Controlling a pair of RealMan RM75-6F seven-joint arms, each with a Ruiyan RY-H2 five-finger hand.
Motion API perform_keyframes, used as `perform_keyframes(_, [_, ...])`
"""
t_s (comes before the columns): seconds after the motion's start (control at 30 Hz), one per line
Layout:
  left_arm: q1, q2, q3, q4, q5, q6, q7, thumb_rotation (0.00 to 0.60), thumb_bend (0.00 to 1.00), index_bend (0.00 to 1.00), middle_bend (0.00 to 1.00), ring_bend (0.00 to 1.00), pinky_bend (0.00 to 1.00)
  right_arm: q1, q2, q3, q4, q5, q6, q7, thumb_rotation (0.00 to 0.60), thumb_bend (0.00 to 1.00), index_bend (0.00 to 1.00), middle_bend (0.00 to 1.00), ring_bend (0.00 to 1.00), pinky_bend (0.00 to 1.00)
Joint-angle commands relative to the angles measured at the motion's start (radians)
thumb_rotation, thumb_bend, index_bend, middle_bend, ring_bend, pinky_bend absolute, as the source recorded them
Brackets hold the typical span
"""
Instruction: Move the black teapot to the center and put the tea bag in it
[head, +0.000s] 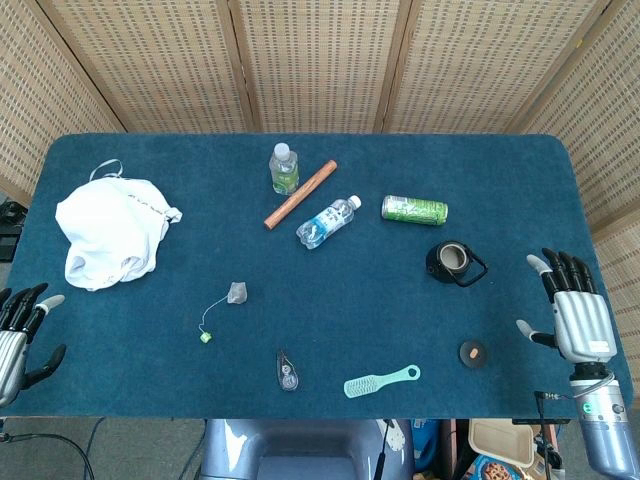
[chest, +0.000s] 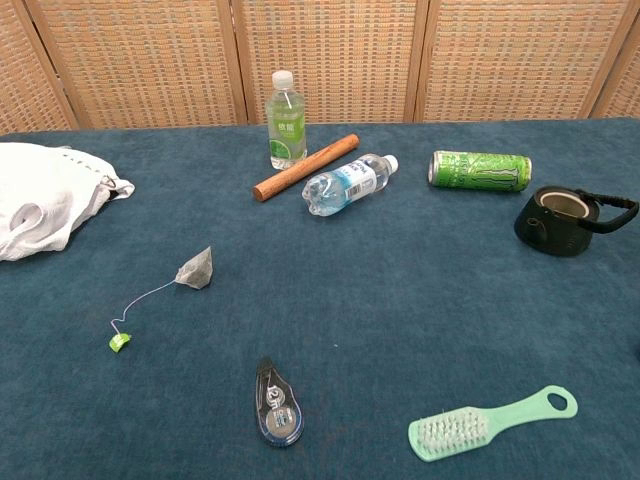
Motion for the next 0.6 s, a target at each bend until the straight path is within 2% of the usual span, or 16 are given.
perform_keyframes(0.03, [0.0, 0.0, 0.0, 0.0, 0.0, -0.002, -0.001, 0.6, 0.36, 0.19, 0.1, 0.1, 0.03, -0.002, 0.001, 0.002, 0.0, -0.003, -0.003, 0.002, 0.6, 0.3, 0.18, 0.15, 0.03, 0.11])
perform_keyframes(0.33, [0.005, 0.003, -0.001, 0.0, 0.002, 0.005, -0.004, 0.6, 0.36, 0.19, 0.1, 0.1, 0.03, -0.011, 0.003, 0.007, 0.001, -0.018, 0.001, 0.014, 0.6, 0.3, 0.19, 0.17, 0.08, 0.13])
perform_keyframes(0.4, [0.008, 0.004, -0.001, 0.0, 0.001, 0.008, -0.004, 0.6, 0.36, 0.19, 0.1, 0.1, 0.03, -0.012, 0.003, 0.009, 0.004, -0.023, 0.003, 0.02, 0.6, 0.3, 0.2, 0.18, 0.12, 0.17])
perform_keyframes(0.53, [0.009, 0.01, -0.001, -0.001, -0.006, 0.002, 0.0, 0.6, 0.36, 0.19, 0.1, 0.1, 0.03, -0.008, 0.011, 0.01, 0.008, -0.034, -0.012, 0.033, 0.6, 0.3, 0.22, 0.21, 0.19, 0.33])
perform_keyframes(0.6, [0.007, 0.014, -0.003, -0.004, -0.009, -0.002, 0.003, 0.6, 0.36, 0.19, 0.1, 0.1, 0.03, -0.002, 0.016, 0.01, 0.013, -0.041, -0.025, 0.04, 0.6, 0.3, 0.23, 0.22, 0.22, 0.37])
